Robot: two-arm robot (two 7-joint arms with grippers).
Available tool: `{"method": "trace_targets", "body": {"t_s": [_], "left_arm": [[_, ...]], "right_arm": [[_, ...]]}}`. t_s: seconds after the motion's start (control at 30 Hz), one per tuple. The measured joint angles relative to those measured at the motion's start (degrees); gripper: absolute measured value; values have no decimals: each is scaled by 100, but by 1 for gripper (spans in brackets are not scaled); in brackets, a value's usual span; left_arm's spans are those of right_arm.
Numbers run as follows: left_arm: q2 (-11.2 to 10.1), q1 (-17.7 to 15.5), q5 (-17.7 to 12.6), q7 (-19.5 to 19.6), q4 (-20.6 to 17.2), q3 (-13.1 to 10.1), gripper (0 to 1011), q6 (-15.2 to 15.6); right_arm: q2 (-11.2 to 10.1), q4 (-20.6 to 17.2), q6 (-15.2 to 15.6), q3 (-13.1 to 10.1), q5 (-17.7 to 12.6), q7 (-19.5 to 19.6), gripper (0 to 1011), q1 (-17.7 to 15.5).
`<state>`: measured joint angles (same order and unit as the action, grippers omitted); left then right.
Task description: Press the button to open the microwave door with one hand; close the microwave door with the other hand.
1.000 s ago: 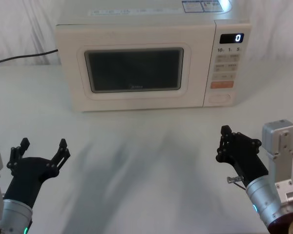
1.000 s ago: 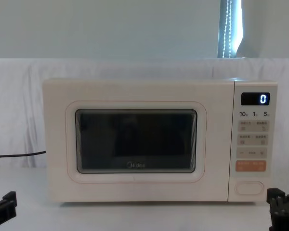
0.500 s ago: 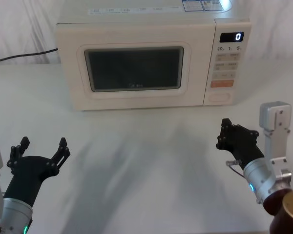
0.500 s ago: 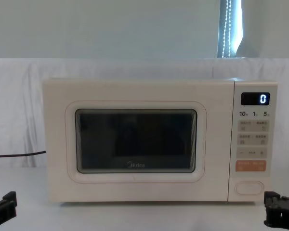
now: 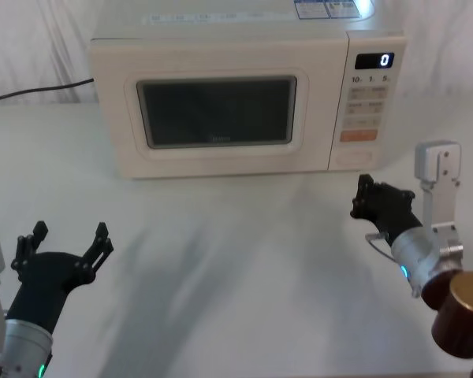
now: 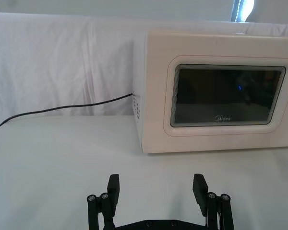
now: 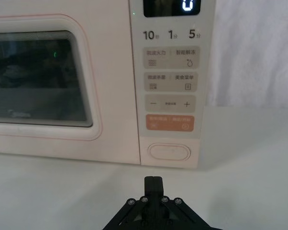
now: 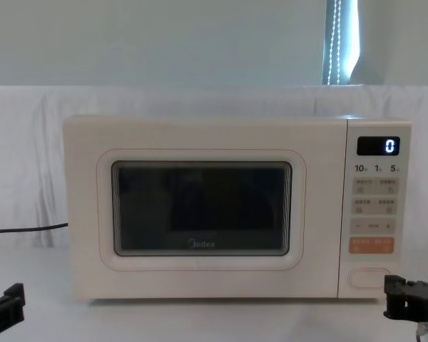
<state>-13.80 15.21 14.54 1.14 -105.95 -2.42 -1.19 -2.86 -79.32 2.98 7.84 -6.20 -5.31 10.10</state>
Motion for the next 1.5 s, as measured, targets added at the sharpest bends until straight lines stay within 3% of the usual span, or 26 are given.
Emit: {"method": "trace_targets", "body": {"t_s": [0.2,0.7,1.5], "left_arm": [[0,0,0,0,0,0,1001,0],[0,0,0,0,0,0,1001,0],[0,0,0,0,0,0,1001,0]], "right_arm": [[33,552,-127,-31,0,-40,0,397],[91,1472,-268,-65,122,-48,0,1046],[140,2706,-648,-101,108,-222,0,1841]]}}
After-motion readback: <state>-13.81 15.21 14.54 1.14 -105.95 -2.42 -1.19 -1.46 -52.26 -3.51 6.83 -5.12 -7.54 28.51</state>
